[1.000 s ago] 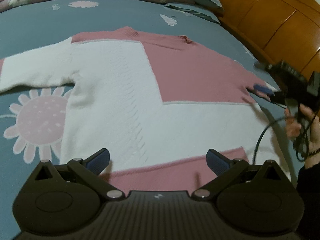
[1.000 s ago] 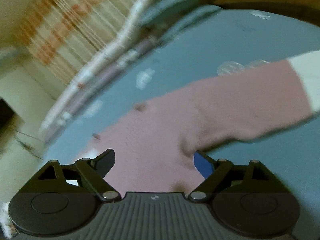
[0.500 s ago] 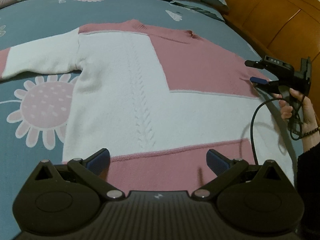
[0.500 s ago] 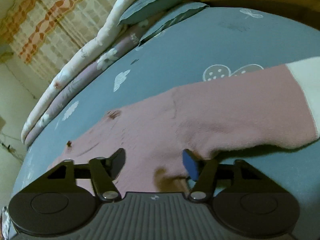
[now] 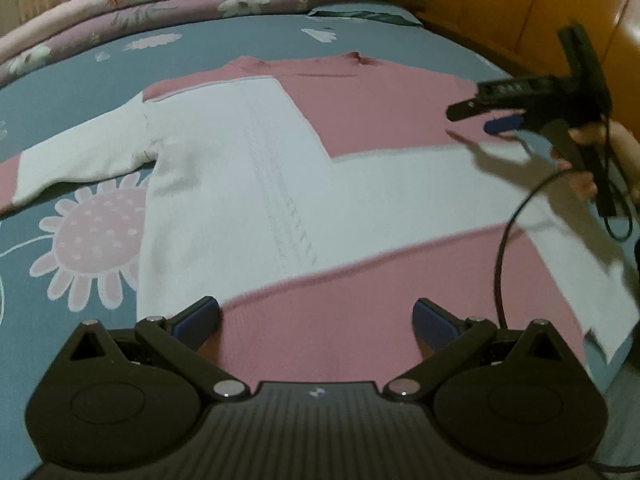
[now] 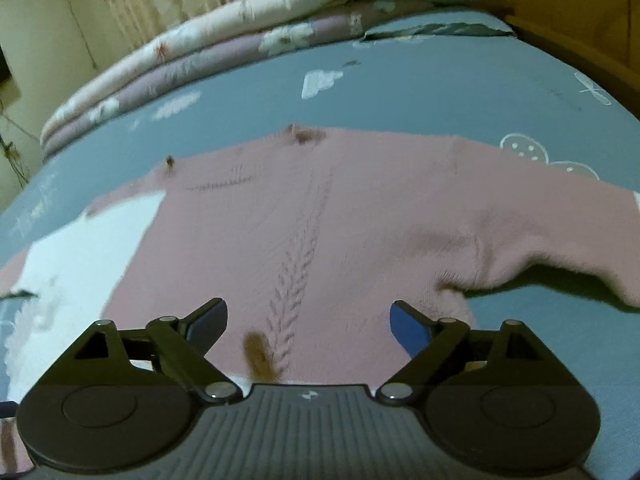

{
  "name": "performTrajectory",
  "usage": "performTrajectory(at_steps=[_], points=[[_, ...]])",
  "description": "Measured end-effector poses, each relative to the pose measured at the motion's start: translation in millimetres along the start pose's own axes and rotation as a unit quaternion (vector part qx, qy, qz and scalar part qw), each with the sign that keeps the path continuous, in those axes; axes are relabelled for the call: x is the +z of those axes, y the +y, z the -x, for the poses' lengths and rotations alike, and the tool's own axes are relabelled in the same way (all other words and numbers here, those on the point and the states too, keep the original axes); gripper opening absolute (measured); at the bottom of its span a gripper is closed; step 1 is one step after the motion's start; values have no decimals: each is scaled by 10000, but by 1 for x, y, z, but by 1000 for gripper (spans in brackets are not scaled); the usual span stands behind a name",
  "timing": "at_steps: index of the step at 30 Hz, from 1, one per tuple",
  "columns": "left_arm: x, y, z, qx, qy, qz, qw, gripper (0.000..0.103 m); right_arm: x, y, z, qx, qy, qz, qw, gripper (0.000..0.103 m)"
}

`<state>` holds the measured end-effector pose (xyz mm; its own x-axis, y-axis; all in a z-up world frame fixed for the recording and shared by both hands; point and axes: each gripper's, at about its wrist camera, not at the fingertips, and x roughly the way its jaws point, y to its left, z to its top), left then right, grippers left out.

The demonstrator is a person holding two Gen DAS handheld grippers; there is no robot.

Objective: Fold clothes

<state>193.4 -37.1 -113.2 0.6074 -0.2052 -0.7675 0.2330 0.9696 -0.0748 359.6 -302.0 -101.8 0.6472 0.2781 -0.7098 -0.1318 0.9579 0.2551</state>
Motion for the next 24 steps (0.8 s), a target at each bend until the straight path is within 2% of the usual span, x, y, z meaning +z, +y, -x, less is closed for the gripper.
performTrajectory(at_steps=[6, 10, 12, 17, 19, 24], points=[[-25, -12, 20, 19, 131, -337, 9993, 102, -1, -2, 1, 52, -34, -107, 9999, 97], [-18, -17, 35, -38, -216, -486, 9986, 102, -2, -1, 11, 87, -146, -352, 9992, 97], [-11, -16, 31, -157, -305, -409, 9986, 102, -5, 6, 24, 112, -258, -490, 9984, 97], [-17, -10, 8, -230, 1, 51, 9997, 102, -21, 29, 62, 120, -732, -483, 9961, 99], [-26, -11, 15, -214, -134, 80, 9996, 102, -33, 35, 74, 107, -896, -522, 9946, 101], [-42, -7, 29, -297, -70, 131, 9994, 102, -47, 42, 63, 117, -770, -384, 9962, 101]])
